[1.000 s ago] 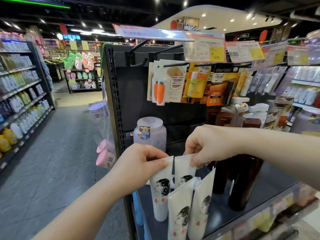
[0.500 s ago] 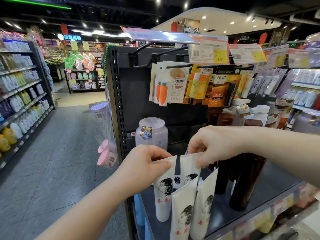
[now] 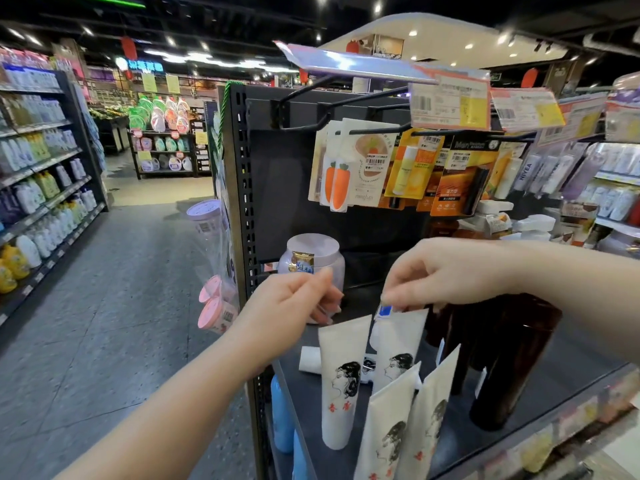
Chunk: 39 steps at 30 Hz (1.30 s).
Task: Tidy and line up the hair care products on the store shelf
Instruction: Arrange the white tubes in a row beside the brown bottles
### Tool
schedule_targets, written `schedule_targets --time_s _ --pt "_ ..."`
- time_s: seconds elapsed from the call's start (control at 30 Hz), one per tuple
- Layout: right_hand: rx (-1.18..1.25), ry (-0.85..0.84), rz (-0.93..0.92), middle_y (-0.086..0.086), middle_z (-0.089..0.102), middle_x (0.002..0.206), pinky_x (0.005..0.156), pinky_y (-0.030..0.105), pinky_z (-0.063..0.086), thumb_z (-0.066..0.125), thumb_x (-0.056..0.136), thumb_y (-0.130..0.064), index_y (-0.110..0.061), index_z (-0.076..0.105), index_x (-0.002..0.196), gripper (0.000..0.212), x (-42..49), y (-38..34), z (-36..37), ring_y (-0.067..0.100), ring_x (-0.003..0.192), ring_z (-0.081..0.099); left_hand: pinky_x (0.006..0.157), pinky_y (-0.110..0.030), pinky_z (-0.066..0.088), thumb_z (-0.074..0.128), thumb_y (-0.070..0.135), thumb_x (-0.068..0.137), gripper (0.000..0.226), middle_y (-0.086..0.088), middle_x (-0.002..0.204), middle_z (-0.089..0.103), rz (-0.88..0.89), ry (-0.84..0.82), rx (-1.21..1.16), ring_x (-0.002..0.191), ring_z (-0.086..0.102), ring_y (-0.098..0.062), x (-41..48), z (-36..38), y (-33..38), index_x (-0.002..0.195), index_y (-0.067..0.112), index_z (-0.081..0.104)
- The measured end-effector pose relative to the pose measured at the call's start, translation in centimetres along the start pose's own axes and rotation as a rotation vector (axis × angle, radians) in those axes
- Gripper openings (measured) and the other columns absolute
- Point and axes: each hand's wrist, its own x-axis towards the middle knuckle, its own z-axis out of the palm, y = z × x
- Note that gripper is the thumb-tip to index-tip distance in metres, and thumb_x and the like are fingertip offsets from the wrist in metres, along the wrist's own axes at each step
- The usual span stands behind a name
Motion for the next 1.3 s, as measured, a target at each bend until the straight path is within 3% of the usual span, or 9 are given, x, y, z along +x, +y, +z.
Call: schedule_targets --time_s 0.13,0.33,0.47,0.57,0.63,0.73,0.93,1.17,1.3 --pt "0.069 0.130 0.037 -0.006 0.071 0.090 0.074 0.025 0.058 0.055 0.090 -0.036 -0.023 0.069 0.094 0.019 1.8 -0.1 -1.0 0.006 0.084 0.067 0.077 -0.026 0.048 0.059 0.026 0.088 0.016 -0.003 0.088 0.070 0.021 -0.045 0.312 0.083 0.063 -0.017 3.2 -0.6 -3.0 0.093 0.014 0.070" --pt "0.026 0.053 0.111 -0.004 0.070 0.094 0.074 0.026 0.058 0.057 0.091 -0.028 -0.022 0.065 0.100 0.013 5.7 0.5 -0.8 0.008 0.087 0.068 0.096 -0.034 0.047 0.060 0.040 0.082 0.046 0.001 0.125 0.061 -0.025 -0.493 0.748 0.111 0.057 -0.016 6.3 1.6 -7.9 0.123 0.019 0.057" --pt "0.060 0.040 0.176 0.001 0.069 0.099 0.070 0.022 0.054 0.057 0.091 -0.025 -0.020 0.065 0.102 0.014 7.9 1.1 0.0 0.009 0.087 0.066 0.079 -0.039 0.049 0.055 0.038 0.075 0.032 -0.014 0.106 0.065 -0.016 -0.648 0.815 0.093 0.060 -0.032 6.9 2.9 -9.2 0.089 0.010 0.059" --pt "0.057 0.042 0.209 -0.002 0.068 0.093 0.058 0.013 0.048 0.058 0.091 -0.023 -0.018 0.066 0.103 0.015 8.7 1.4 0.3 0.004 0.078 0.062 0.072 -0.043 0.050 0.055 0.034 0.077 0.029 -0.013 0.079 0.054 0.033 -0.716 0.875 0.085 0.058 -0.039 7.0 3.1 -9.5 0.060 0.018 0.039" --pt "0.058 0.044 0.216 -0.007 0.065 0.085 0.050 0.006 0.043 0.058 0.091 -0.021 -0.016 0.066 0.103 0.016 9.1 1.4 0.5 0.002 0.074 0.061 0.070 -0.045 0.049 0.058 0.033 0.077 0.034 -0.015 0.071 0.041 0.027 -0.691 0.836 0.089 0.056 -0.043 7.2 3.2 -9.9 0.056 0.015 0.037" --pt "0.046 0.032 0.233 -0.009 0.064 0.083 0.047 0.004 0.040 0.059 0.090 -0.021 -0.016 0.066 0.105 0.017 9.6 1.4 0.7 0.001 0.072 0.060 0.067 -0.037 0.048 0.063 0.038 0.072 0.025 -0.009 0.070 0.047 -0.006 -0.676 0.696 0.087 0.057 -0.037 7.5 3.2 -10.8 0.070 0.013 0.058" --pt "-0.012 0.012 0.261 -0.010 0.065 0.088 0.050 0.005 0.041 0.059 0.090 -0.025 -0.020 0.067 0.105 0.017 9.9 1.0 0.6 0.002 0.076 0.061 0.083 -0.034 0.051 0.071 0.040 0.072 0.034 -0.001 0.103 0.066 -0.051 -0.584 0.535 0.095 0.061 -0.019 8.0 2.9 -11.9 0.099 0.022 0.063" --pt "-0.128 0.117 0.266 -0.007 0.065 0.107 0.088 0.026 0.049 0.056 0.089 -0.041 -0.023 0.066 0.107 0.028 8.5 0.8 -1.1 0.010 0.099 0.060 0.073 -0.026 0.051 0.072 0.032 0.075 0.039 0.007 0.101 0.064 -0.077 -0.355 0.135 0.085 0.064 -0.011 7.1 0.2 -9.5 0.110 0.025 0.056" --pt "0.103 0.211 0.315 0.000 0.064 0.109 0.070 0.026 0.054 0.054 0.090 -0.041 -0.020 0.054 0.118 0.035 7.4 0.5 -2.0 0.013 0.087 0.064 0.073 -0.022 0.050 0.076 0.033 0.069 0.036 0.006 0.096 0.068 -0.034 -0.161 -0.112 0.081 0.063 -0.008 6.2 -0.5 -8.5 0.100 0.028 0.058"
